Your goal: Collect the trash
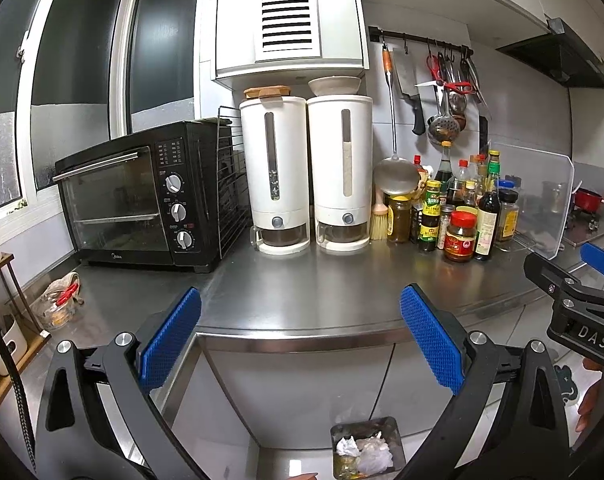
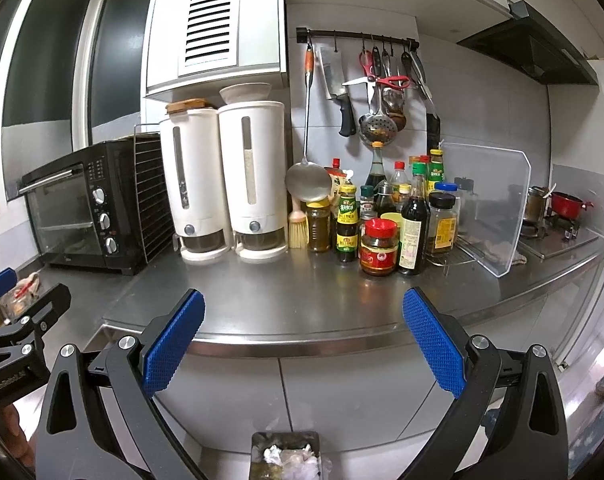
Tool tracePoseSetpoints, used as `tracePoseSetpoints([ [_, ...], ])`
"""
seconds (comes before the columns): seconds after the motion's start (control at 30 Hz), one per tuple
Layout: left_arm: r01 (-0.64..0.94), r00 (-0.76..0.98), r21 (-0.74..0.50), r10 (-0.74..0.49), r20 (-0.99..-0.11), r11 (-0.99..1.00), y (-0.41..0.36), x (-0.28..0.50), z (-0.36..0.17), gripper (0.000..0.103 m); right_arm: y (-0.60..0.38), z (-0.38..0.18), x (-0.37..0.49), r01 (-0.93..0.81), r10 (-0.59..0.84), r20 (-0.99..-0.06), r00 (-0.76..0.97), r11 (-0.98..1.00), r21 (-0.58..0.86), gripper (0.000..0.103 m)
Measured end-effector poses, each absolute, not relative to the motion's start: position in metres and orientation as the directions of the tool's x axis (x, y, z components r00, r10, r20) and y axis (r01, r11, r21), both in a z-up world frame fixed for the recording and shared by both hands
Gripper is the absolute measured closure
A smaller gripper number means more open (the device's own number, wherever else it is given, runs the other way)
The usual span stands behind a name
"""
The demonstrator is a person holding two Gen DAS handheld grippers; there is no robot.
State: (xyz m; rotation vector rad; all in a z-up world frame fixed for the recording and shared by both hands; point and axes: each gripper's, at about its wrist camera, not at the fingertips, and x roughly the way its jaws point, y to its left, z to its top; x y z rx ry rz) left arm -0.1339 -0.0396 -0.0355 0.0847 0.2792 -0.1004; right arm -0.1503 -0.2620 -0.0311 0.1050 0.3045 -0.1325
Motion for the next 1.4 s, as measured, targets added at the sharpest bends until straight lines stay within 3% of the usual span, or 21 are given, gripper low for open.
tracePoseSetpoints([
  [1.4, 0.116, 0.958, 0.069, -0.093, -0.27, 0.991, -0.0367, -0.1389, -0.0303, 0.008, -0.2573, -0.0319, -0.1535, 0.154, -0.12, -0.3, 0.946, 0.984, 0.093, 0.003],
])
